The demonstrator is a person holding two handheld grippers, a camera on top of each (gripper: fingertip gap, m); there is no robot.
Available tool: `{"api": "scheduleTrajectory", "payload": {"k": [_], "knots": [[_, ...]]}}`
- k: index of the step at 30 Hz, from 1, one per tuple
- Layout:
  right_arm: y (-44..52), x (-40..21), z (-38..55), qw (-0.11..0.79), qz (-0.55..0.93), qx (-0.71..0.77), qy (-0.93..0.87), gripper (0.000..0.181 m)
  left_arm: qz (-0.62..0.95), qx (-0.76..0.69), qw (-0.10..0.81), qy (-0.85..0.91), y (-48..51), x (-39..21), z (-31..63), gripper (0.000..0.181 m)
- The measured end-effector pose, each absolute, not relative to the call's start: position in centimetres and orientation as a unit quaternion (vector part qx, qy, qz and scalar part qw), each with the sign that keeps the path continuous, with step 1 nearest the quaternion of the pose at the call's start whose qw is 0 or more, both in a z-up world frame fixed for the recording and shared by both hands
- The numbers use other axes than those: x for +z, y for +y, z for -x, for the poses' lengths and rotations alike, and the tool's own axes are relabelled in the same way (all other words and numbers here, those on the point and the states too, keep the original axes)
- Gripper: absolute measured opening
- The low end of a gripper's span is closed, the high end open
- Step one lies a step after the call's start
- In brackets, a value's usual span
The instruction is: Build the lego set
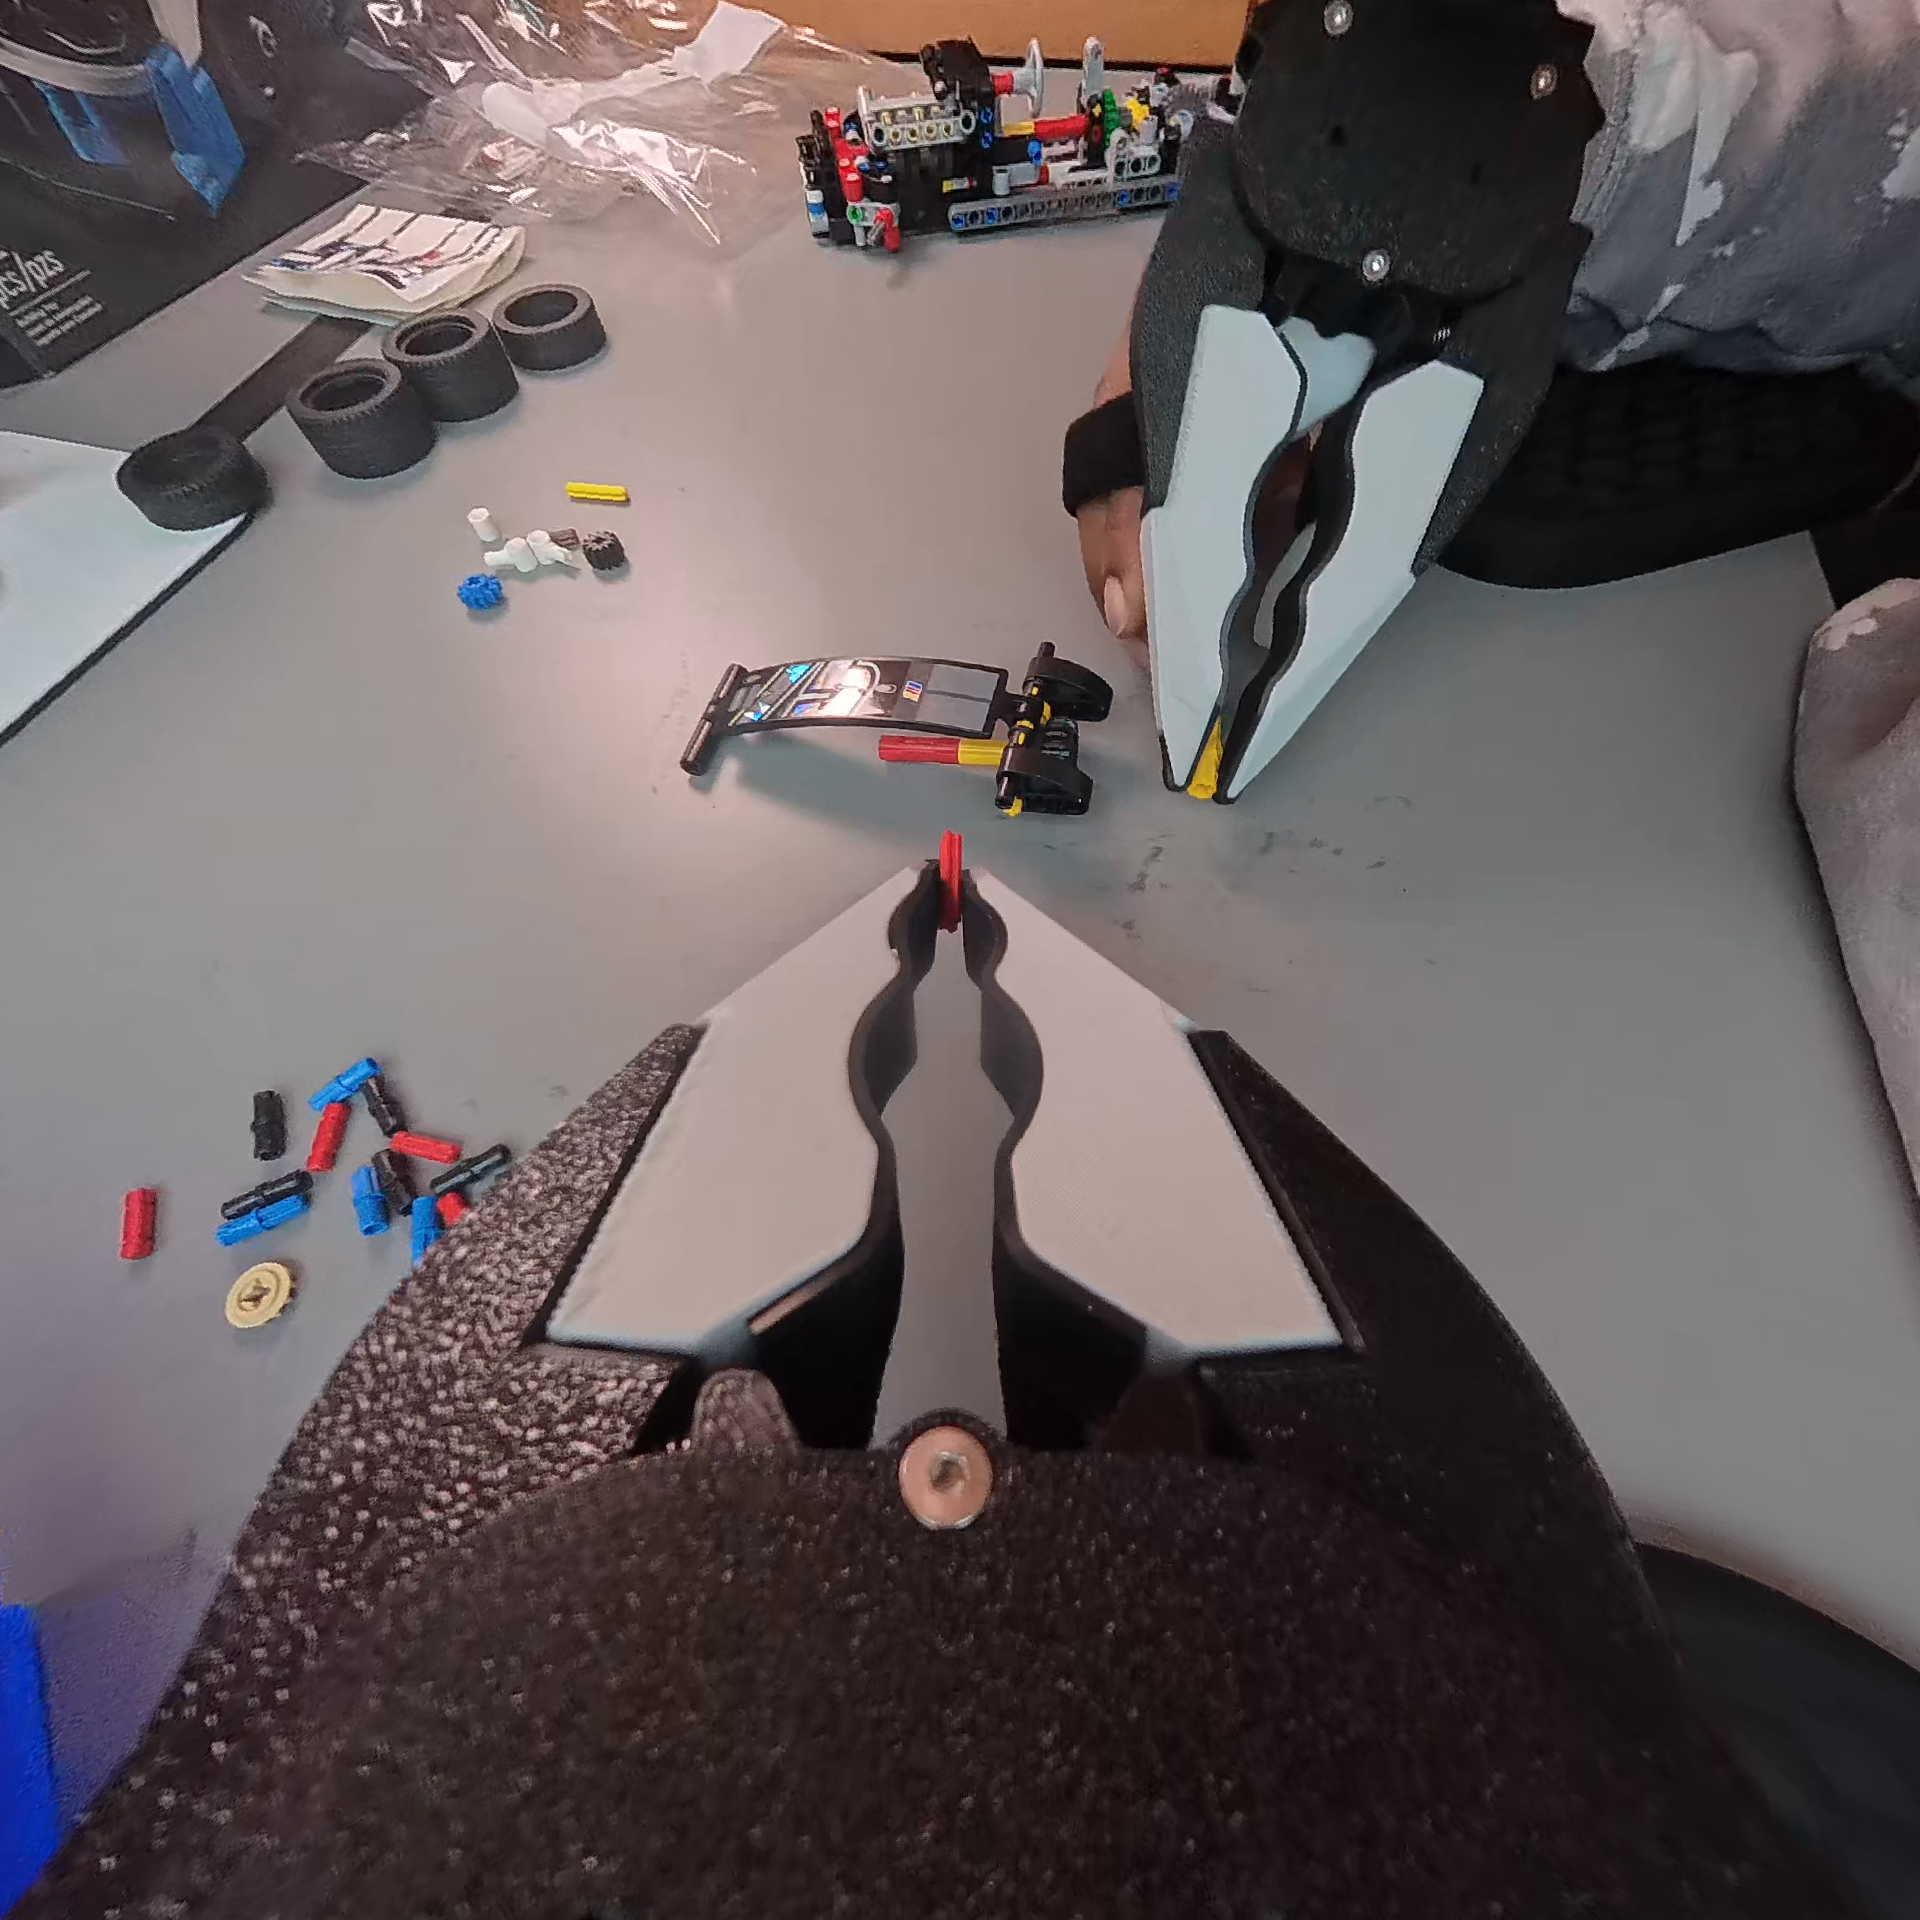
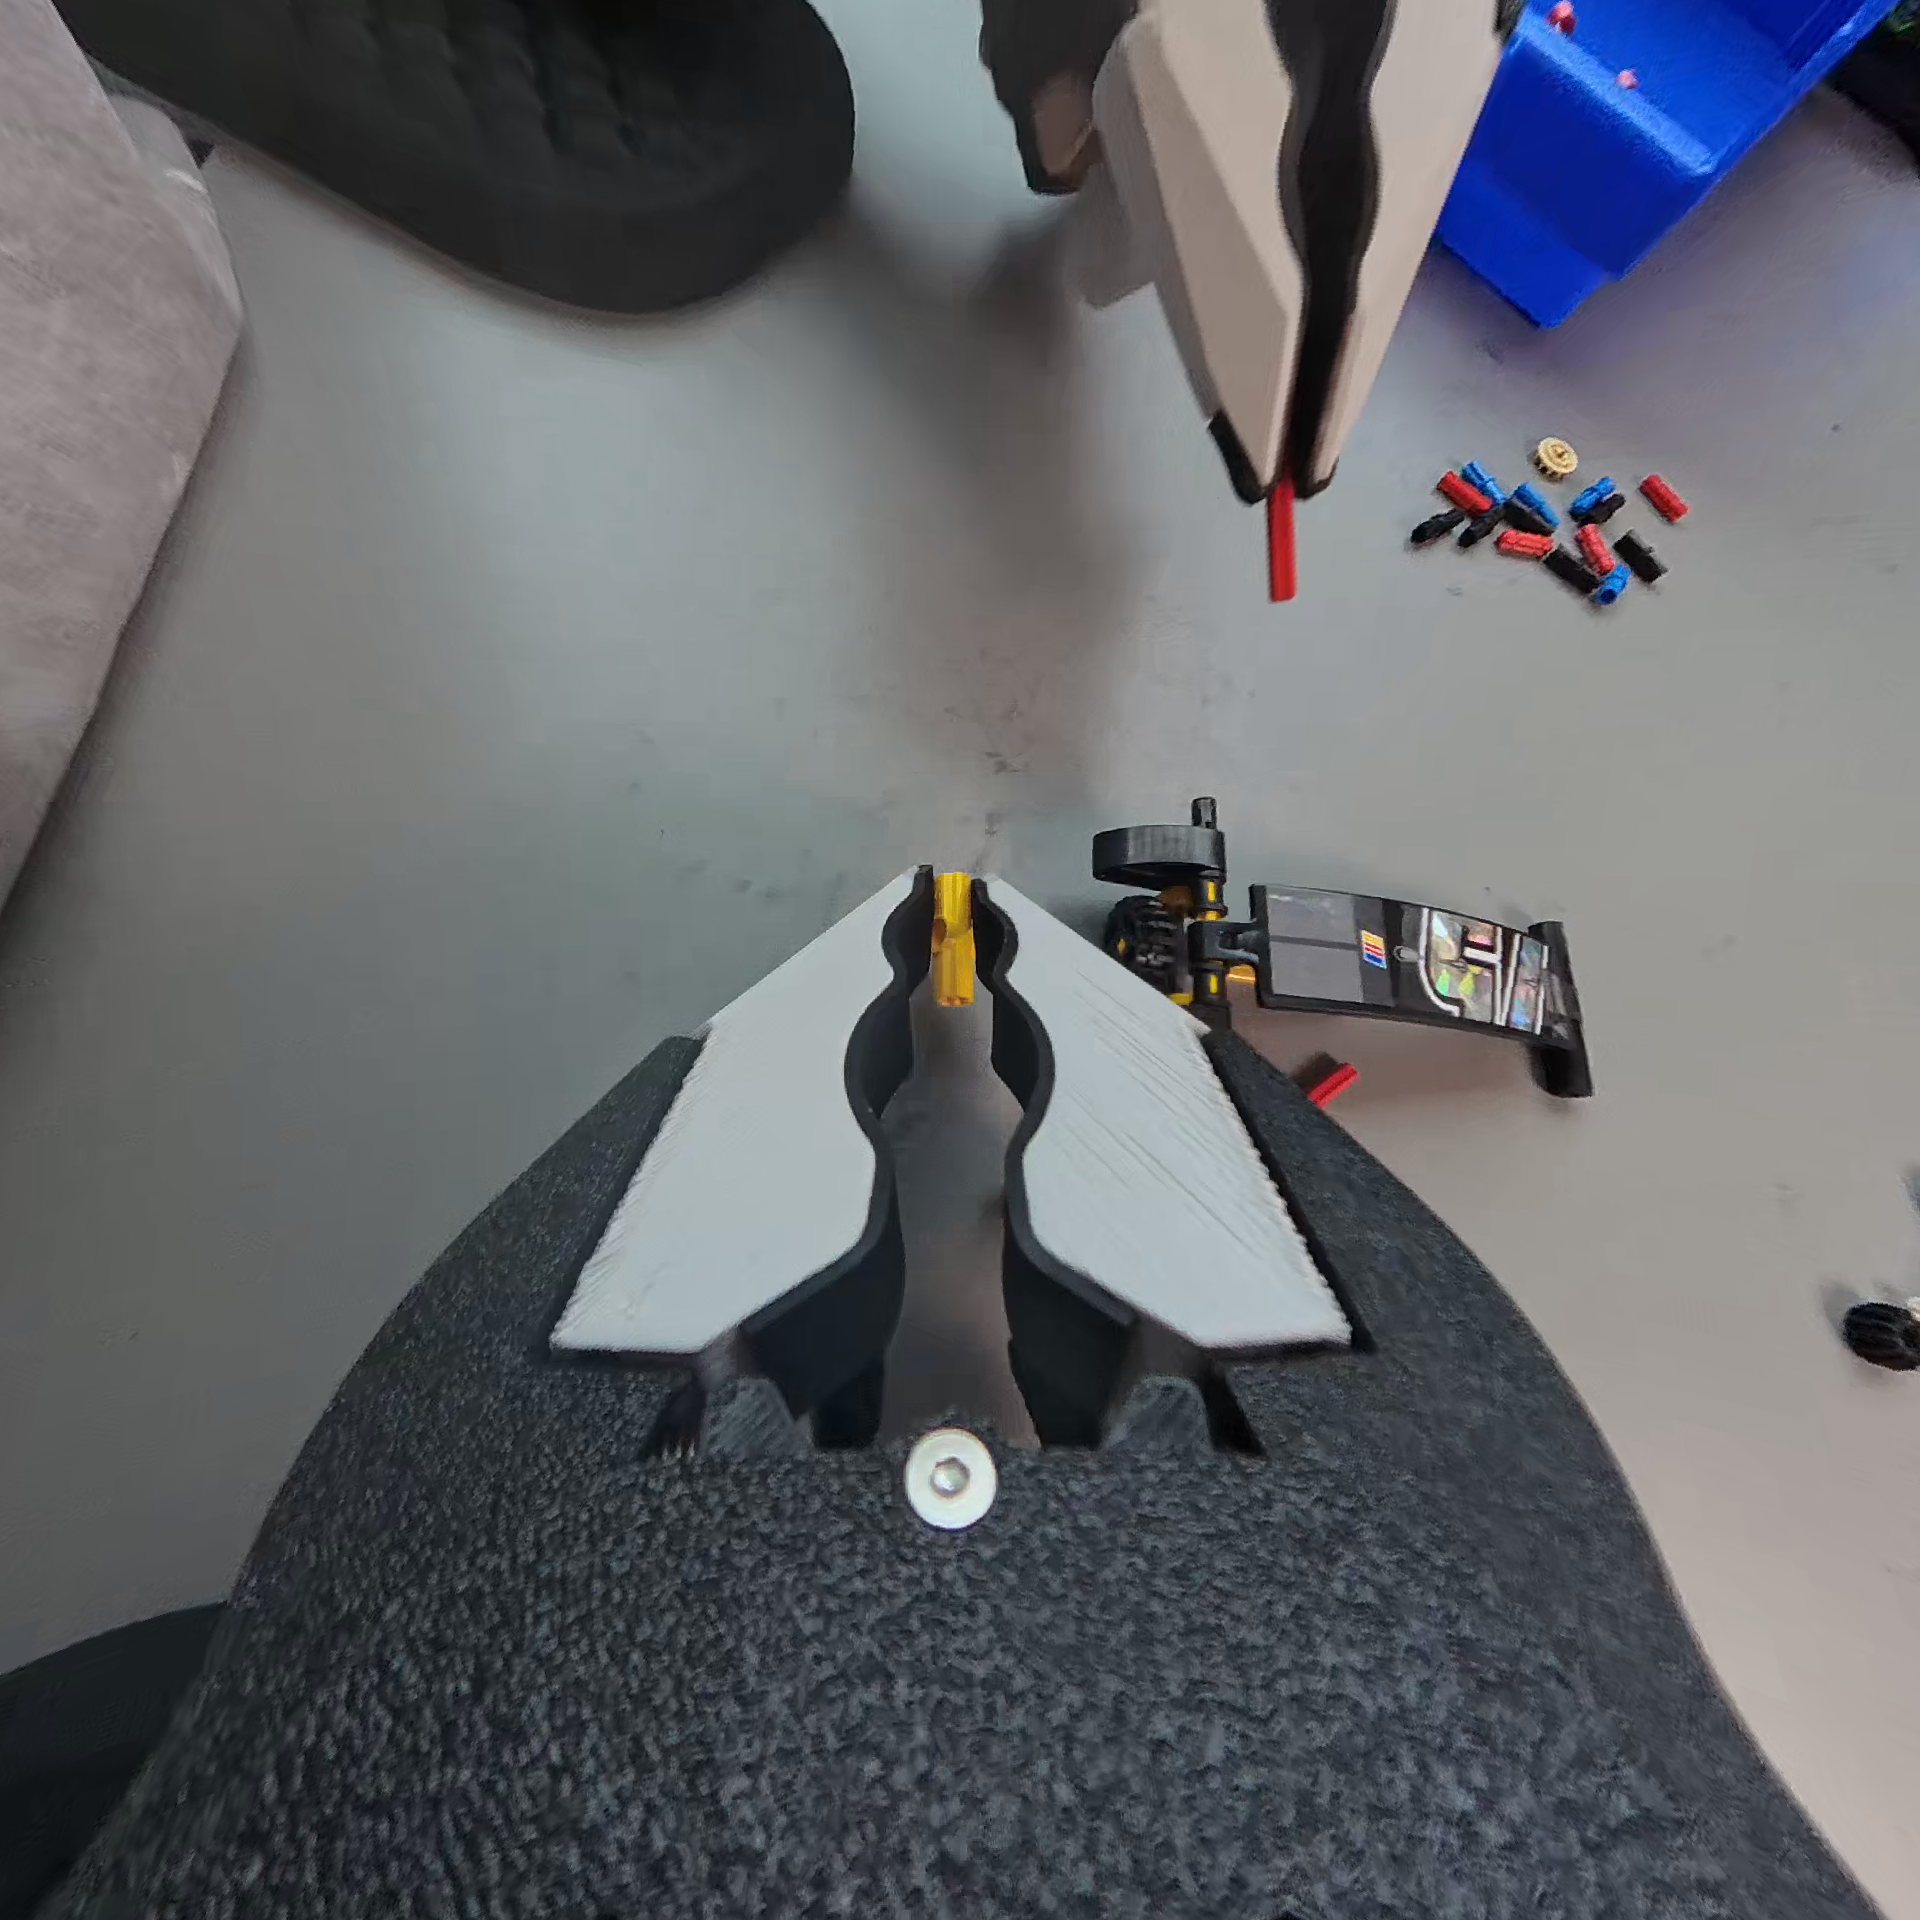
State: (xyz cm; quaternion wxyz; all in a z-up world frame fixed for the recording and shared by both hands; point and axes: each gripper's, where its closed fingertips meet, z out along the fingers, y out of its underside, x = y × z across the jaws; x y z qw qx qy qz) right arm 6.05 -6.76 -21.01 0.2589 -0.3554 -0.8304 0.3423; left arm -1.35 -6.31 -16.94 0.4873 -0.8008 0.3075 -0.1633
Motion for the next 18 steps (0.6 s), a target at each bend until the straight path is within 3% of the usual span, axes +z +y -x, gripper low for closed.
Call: {"api": "scheduleTrajectory", "payload": {"k": [7,15,18], "knots": [[-6.5,-17.9,-5.9,0.269,0.37,0.41,-0.789,0.027,0.788,-0.176,0.513,0.292,-5.9,-16.0,1.2,0.002],[-2.8,-15.2,-4.0,0.372,0.407,0.423,-0.719,0.017,0.747,-0.214,0.564,0.278,-5.9,-13.4,0.5,0.002],[-2.3,-15.4,-3.6,0.392,0.407,0.399,-0.722,0.017,0.741,-0.141,0.615,0.23,-4.8,-11.5,3.3,0.002]]}}
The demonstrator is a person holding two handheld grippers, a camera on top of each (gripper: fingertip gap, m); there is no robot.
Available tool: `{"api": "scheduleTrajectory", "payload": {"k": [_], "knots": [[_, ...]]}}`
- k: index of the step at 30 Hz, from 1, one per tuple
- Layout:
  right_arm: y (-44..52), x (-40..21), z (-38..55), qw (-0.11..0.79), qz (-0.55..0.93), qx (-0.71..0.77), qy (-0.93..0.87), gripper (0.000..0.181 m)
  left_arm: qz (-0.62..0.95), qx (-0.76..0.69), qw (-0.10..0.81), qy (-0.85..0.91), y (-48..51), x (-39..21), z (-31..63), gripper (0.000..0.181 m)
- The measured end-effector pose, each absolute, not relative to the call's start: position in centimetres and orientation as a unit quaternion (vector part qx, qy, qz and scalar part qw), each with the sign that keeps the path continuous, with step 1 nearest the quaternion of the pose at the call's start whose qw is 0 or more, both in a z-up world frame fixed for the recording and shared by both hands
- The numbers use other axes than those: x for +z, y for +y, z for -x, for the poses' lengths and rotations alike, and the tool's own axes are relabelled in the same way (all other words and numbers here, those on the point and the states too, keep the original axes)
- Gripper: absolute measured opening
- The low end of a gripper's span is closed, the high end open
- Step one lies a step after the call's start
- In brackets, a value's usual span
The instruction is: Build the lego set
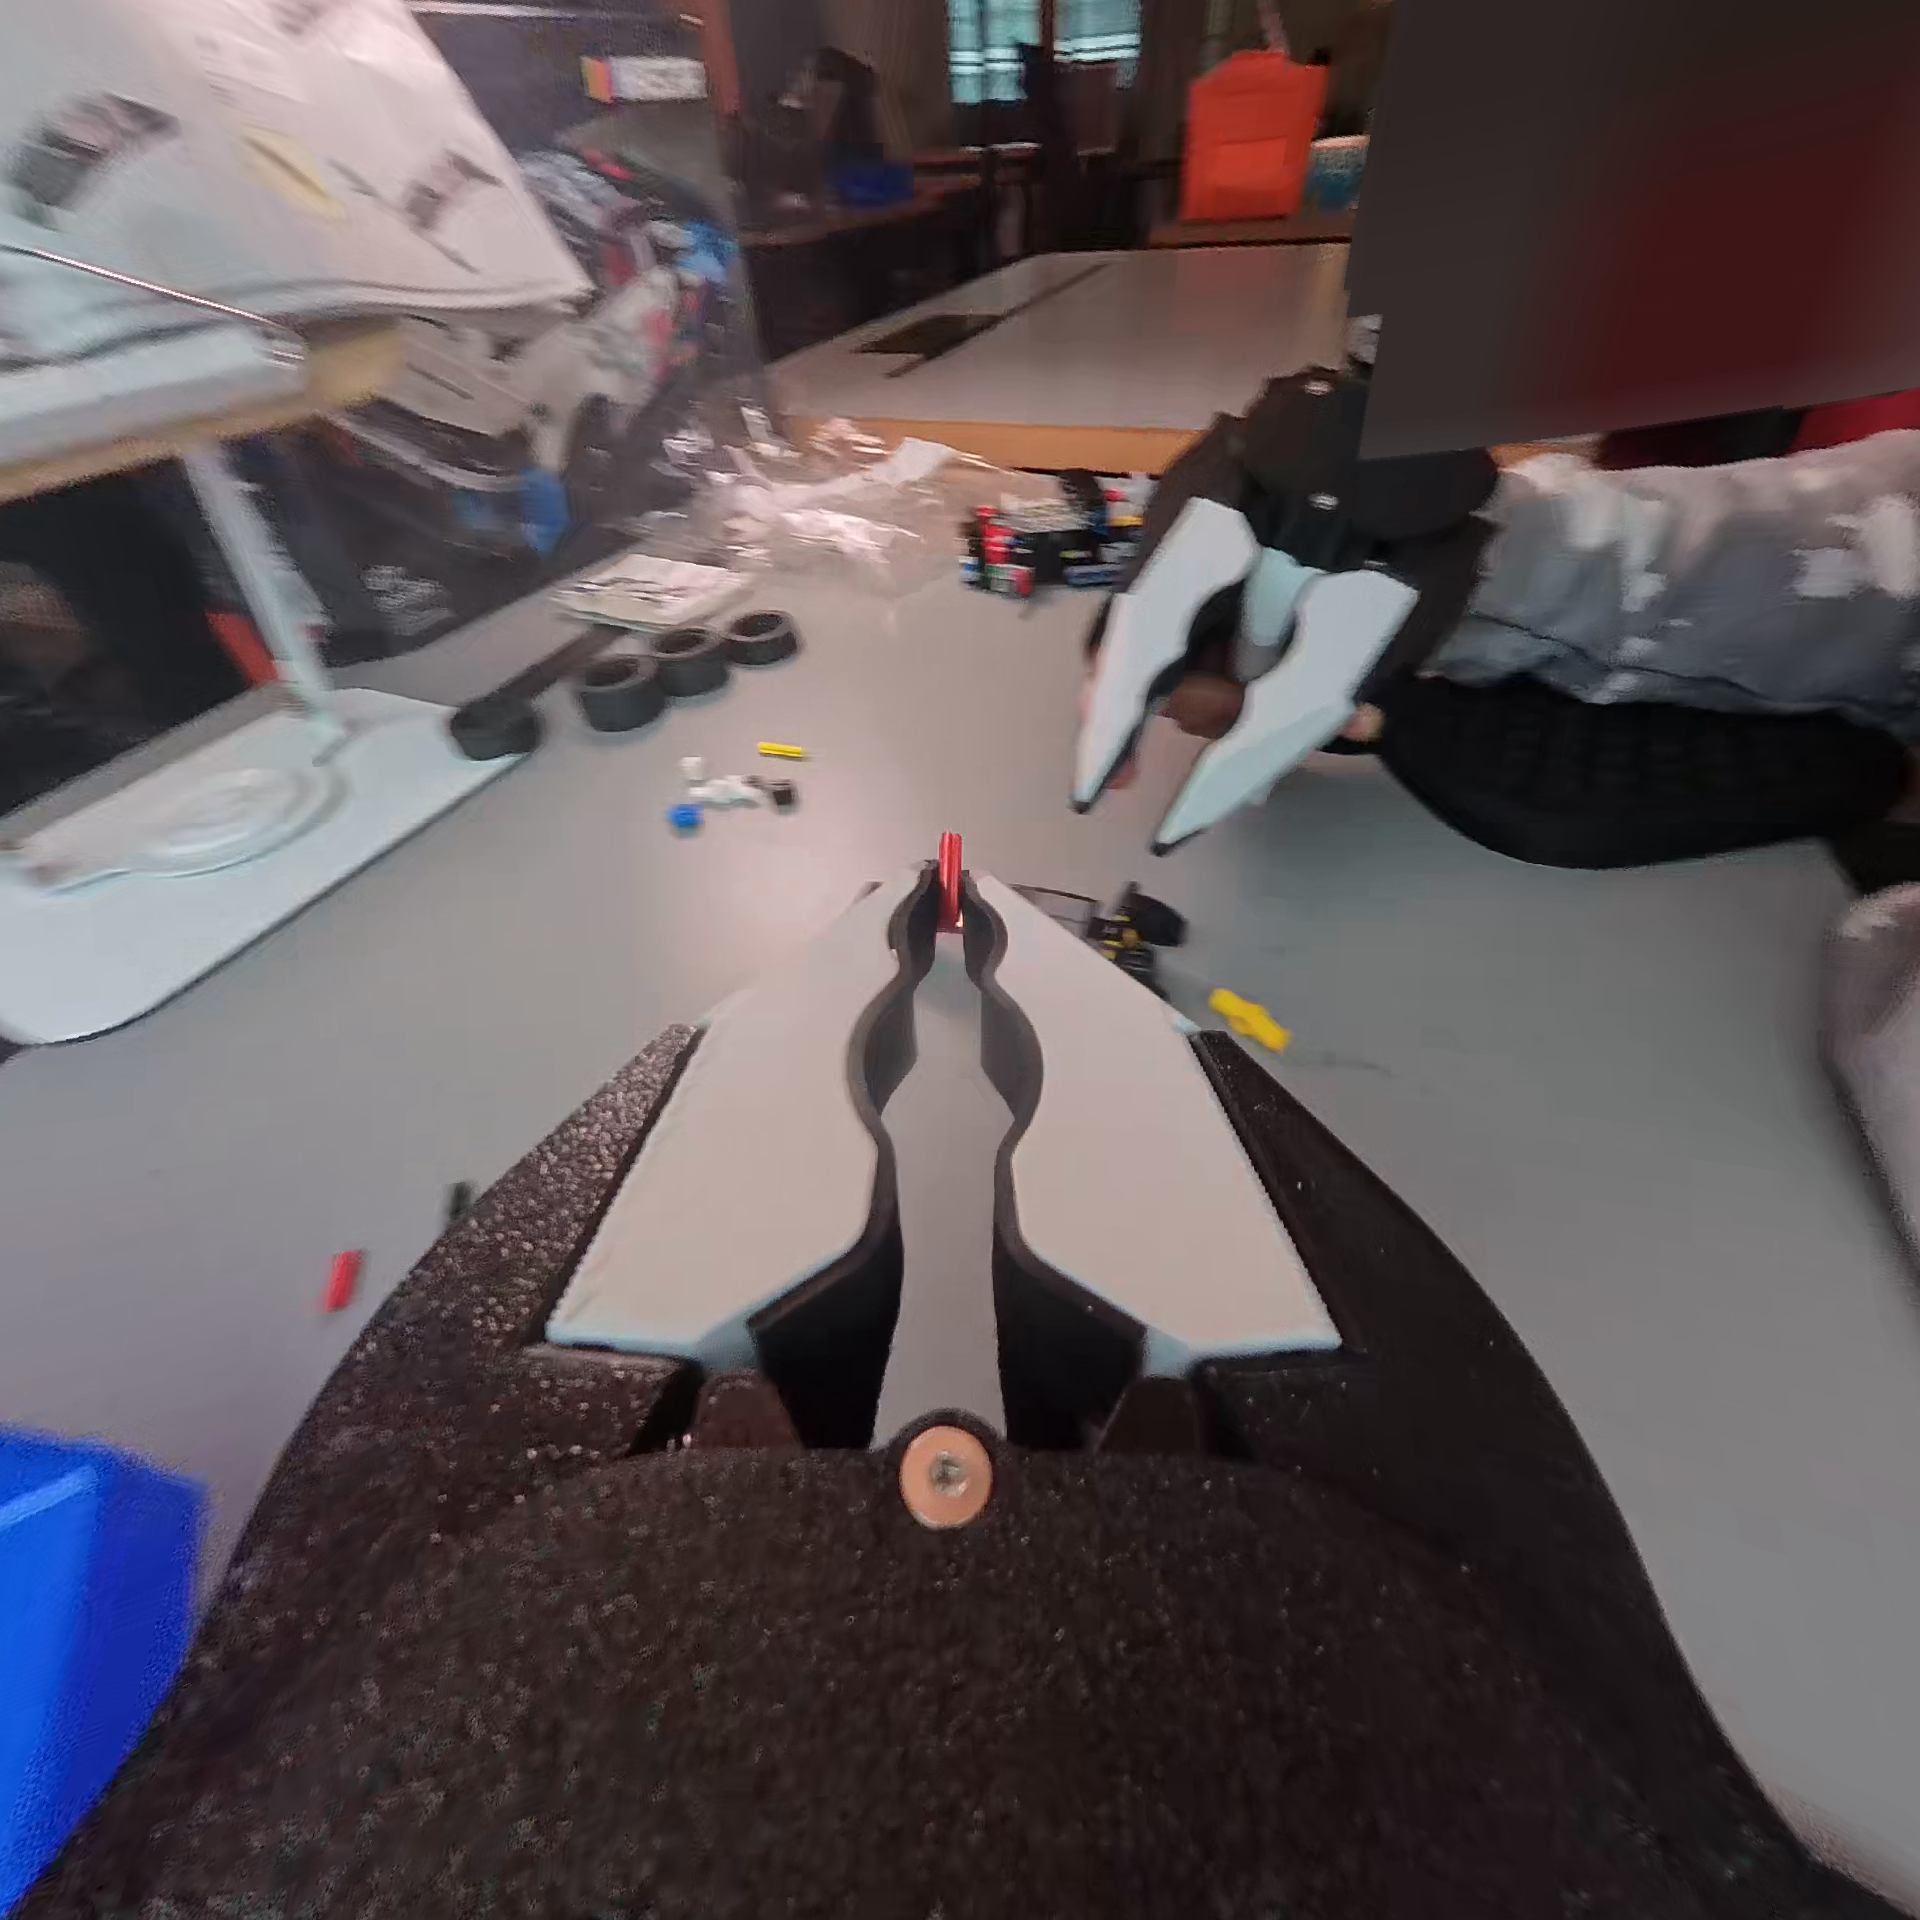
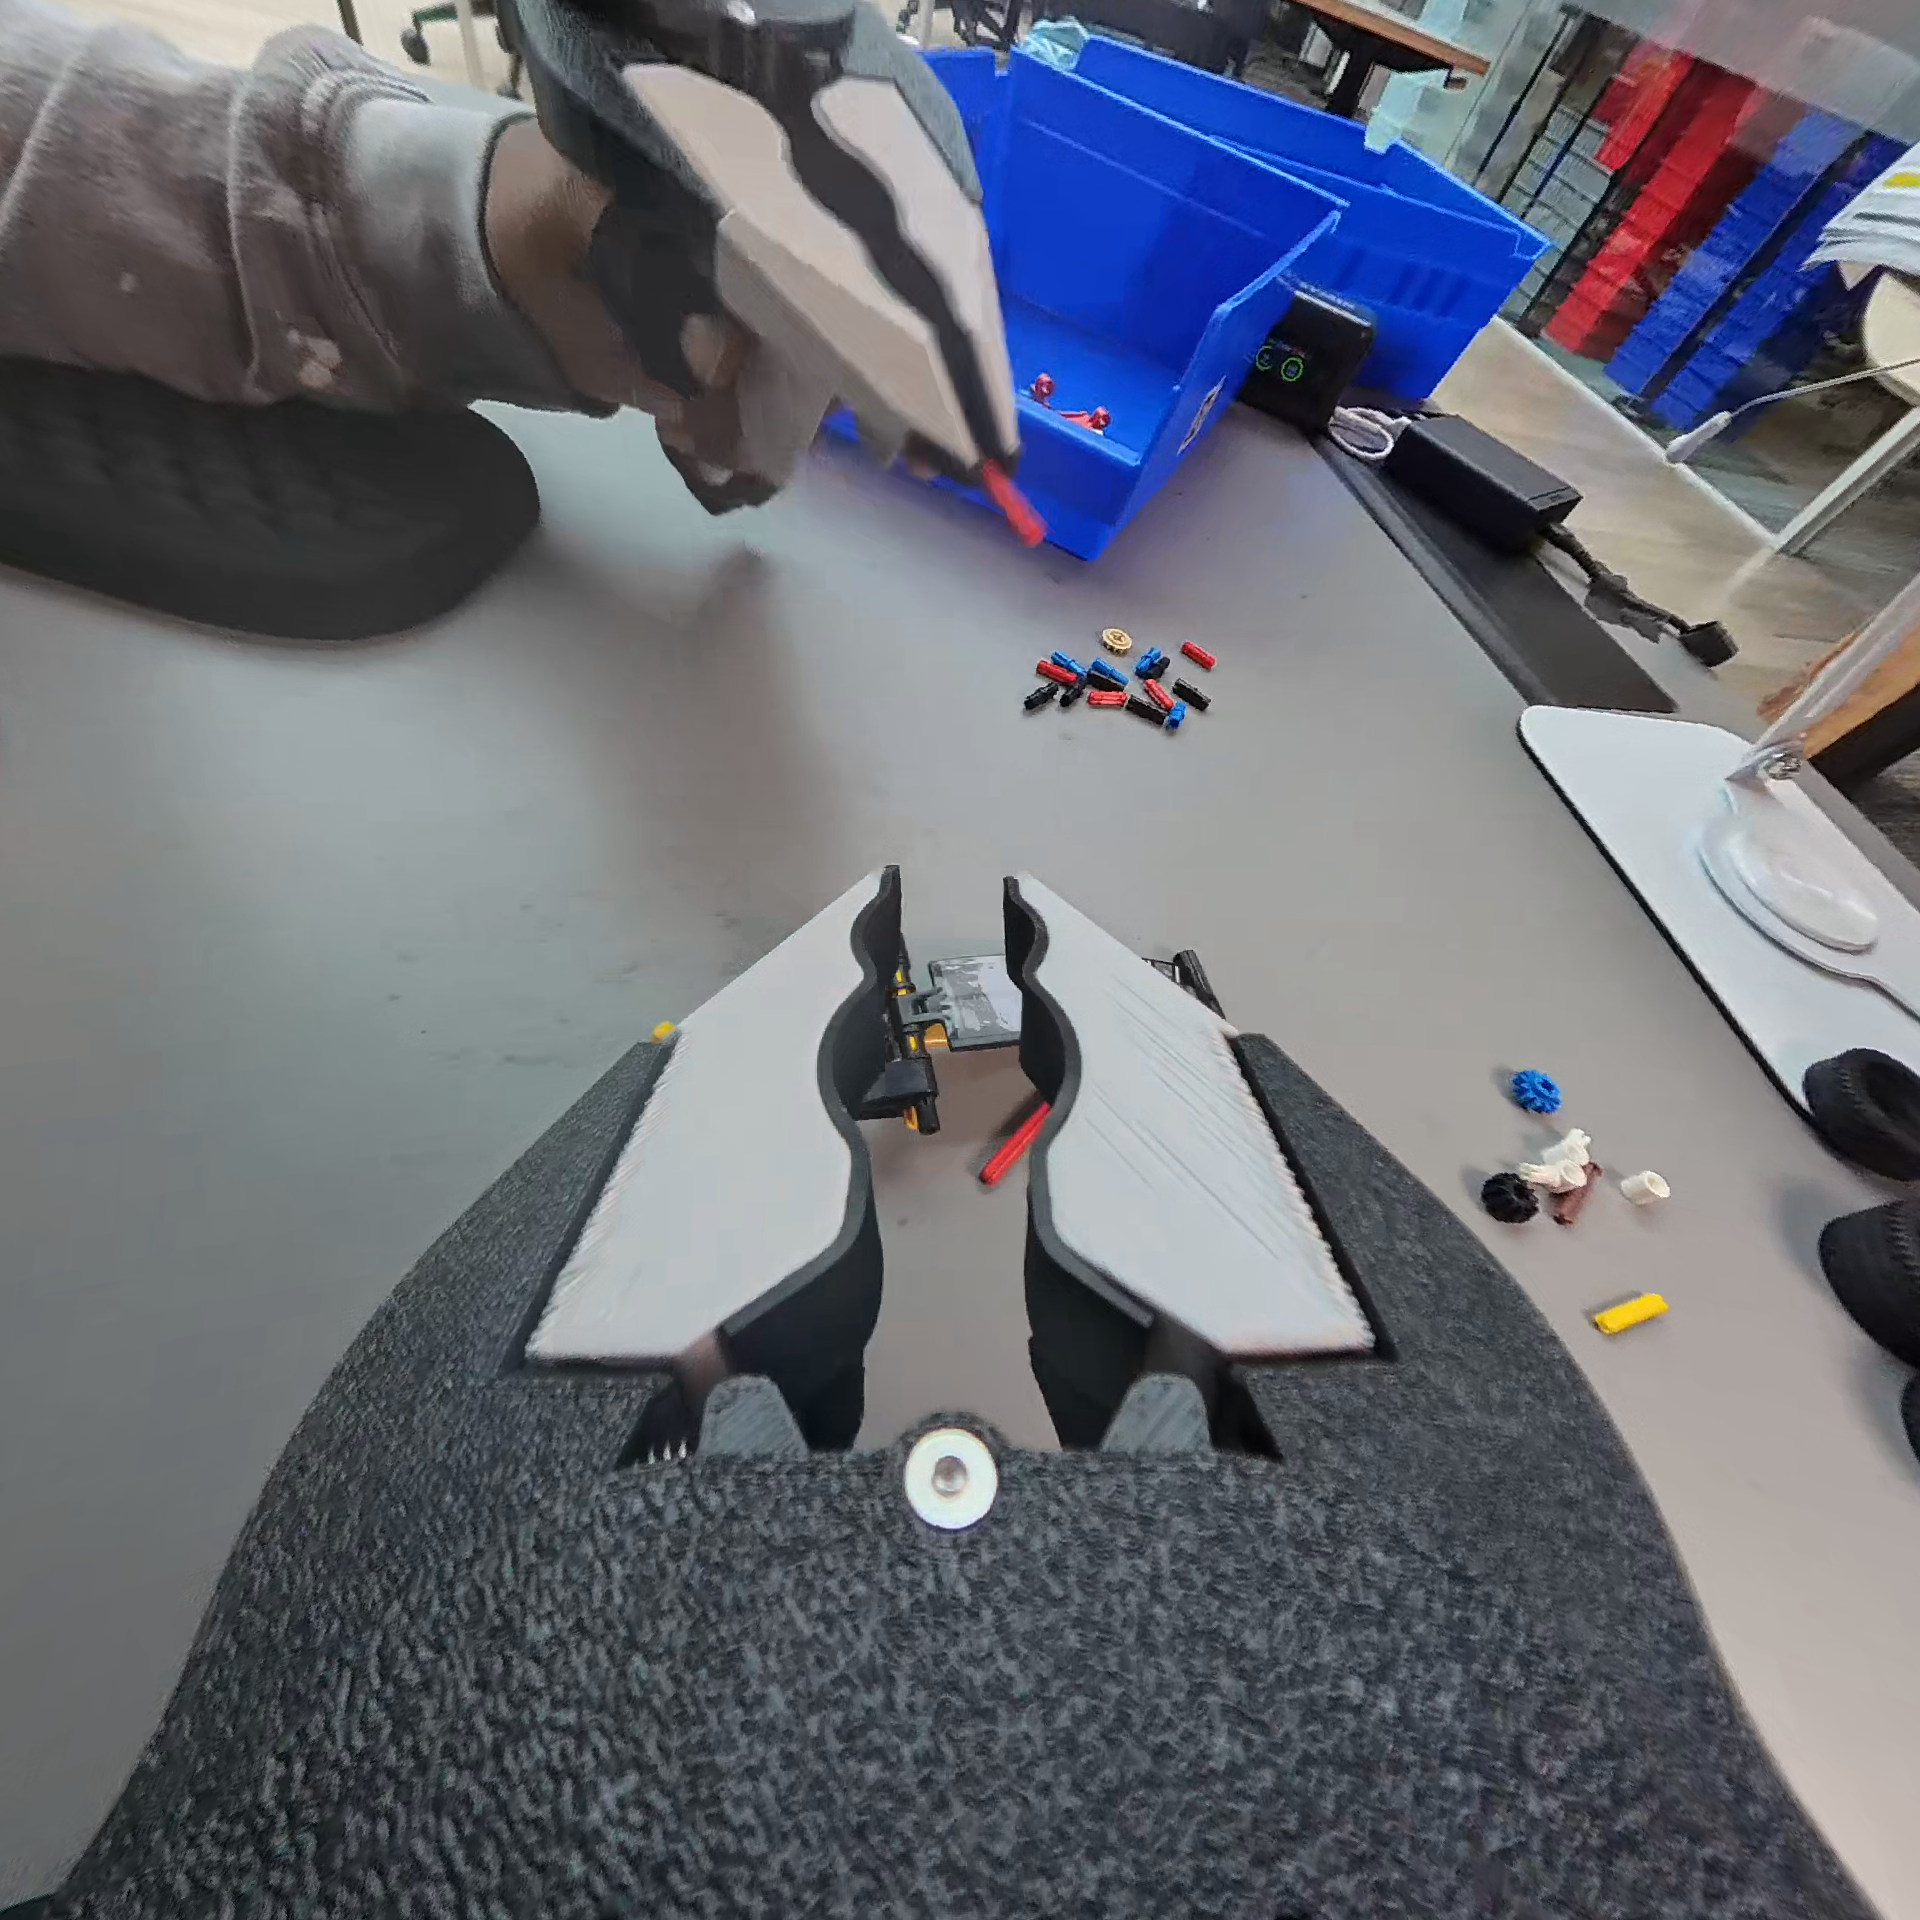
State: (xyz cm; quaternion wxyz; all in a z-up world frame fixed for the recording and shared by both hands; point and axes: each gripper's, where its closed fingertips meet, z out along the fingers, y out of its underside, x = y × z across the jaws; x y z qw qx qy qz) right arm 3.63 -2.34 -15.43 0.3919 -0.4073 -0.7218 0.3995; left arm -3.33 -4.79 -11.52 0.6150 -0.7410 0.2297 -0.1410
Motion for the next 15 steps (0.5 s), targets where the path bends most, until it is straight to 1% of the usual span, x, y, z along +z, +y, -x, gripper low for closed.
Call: {"api": "scheduleTrajectory", "payload": {"k": [2,4,5,8,11,15], "knots": [[-1.5,-15.6,-3.5,0.401,0.419,0.386,-0.717,0.017,0.754,0.006,0.644,0.126,-3.5,-10.3,9.3,0.002],[-0.5,-15.8,-3.4,0.407,0.436,0.368,-0.713,0.016,0.764,0.127,0.632,0.017,-4.1,-9.9,15.3,0.002],[0.1,-16.1,-3.4,0.41,0.446,0.355,-0.712,0.016,0.772,0.163,0.614,-0.03,-4.8,-10.0,17.7,0.002],[2.3,-17.0,-3.6,0.42,0.476,0.305,-0.71,0.012,0.803,0.176,0.561,-0.099,-6.2,-11.7,21.2,0.003],[3.9,-18.4,-4.1,0.403,0.507,0.265,-0.714,0.011,0.809,0.217,0.533,-0.117,-7.3,-12.2,23.2,0.005],[5.2,-19.4,-4.8,0.386,0.534,0.242,-0.712,0.011,0.802,0.202,0.543,-0.144,-7.7,-12.1,24.2,0.016]]}}
